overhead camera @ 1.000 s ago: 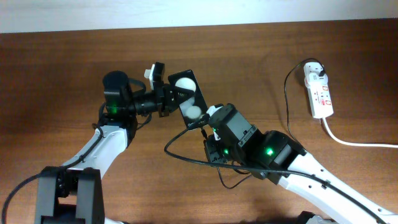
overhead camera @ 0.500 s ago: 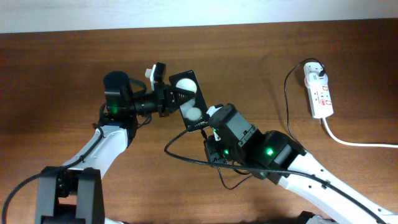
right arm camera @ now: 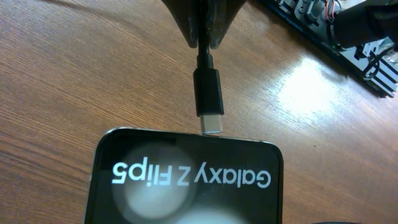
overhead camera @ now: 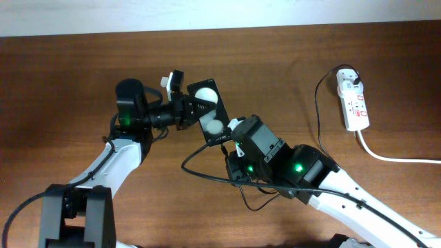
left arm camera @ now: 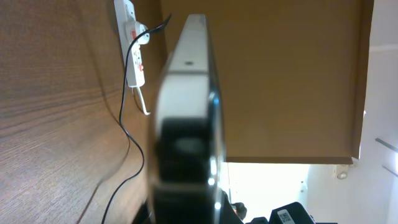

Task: Plug charger to phone and switch on socket
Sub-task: 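Push the USB-C plug into the phone's port with the right gripper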

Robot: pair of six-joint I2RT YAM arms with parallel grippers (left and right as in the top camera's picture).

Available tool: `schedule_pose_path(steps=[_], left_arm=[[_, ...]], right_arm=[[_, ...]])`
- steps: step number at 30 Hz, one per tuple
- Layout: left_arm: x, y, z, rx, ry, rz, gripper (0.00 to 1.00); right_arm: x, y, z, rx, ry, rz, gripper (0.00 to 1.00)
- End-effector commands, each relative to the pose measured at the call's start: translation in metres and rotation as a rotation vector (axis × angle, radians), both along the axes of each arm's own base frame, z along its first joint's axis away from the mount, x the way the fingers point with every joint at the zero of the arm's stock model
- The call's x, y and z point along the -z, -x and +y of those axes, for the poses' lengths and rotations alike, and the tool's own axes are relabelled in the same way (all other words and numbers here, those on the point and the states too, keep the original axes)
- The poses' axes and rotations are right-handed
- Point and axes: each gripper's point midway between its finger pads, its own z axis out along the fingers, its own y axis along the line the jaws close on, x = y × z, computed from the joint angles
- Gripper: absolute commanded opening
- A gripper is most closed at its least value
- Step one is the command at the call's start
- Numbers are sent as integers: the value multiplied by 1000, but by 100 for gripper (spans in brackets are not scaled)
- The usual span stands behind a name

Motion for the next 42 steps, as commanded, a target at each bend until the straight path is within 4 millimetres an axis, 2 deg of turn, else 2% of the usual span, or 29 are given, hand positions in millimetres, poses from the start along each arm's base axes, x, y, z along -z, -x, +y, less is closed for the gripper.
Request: schedule_pose_path(steps=[1,29,42], left_arm=[[-3,-1,-1,8,-2,-40,0],[-5,3,-2,31,13,6,0],[-6,9,-3,63,22,7,0]], right_arm=[[2,0,0,16,3,3,4],[3,0,-2,52,0,24,4],[-2,-6,1,59,-17,-6,4]])
